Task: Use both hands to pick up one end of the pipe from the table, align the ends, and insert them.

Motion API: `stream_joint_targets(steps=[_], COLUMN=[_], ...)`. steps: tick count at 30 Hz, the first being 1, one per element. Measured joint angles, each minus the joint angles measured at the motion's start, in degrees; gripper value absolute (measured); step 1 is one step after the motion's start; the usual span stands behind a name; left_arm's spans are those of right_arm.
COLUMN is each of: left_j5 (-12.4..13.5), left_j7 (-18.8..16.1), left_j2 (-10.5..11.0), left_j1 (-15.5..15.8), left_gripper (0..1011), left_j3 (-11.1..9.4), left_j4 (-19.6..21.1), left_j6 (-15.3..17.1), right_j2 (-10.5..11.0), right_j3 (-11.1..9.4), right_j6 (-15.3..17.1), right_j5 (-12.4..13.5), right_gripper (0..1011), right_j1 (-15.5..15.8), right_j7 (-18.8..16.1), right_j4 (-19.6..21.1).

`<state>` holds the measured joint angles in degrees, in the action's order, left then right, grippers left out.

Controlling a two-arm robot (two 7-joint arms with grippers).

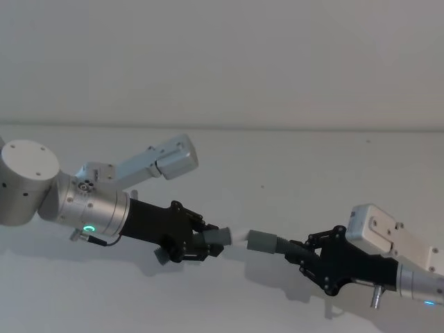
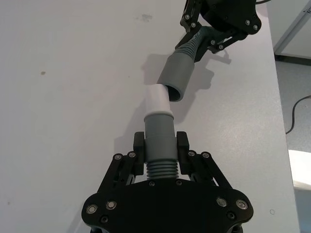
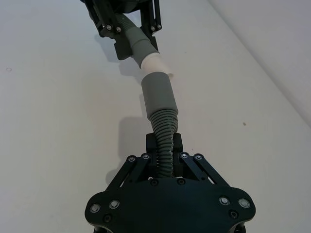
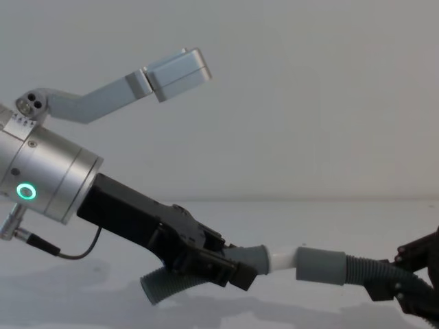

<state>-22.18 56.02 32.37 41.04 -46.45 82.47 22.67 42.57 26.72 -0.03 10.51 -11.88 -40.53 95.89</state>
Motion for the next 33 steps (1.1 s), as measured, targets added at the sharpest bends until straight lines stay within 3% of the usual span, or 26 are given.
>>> stream_joint_targets(steps=[33], left_j5=[-0.6], left_j7=[-1.6], left_j2=[1.8], left_j1=[0.6], left_gripper=[375], left_j3=[-1.5], left_j4=[1.9], left_j6=[1.5], right_j2=[0.0], right_j3=[1.5], right_j6=[1.5], right_j5=[1.5], right_gripper=[145], right_j1=[-2.1], right_j7=[0.8], right_j4=[-0.9])
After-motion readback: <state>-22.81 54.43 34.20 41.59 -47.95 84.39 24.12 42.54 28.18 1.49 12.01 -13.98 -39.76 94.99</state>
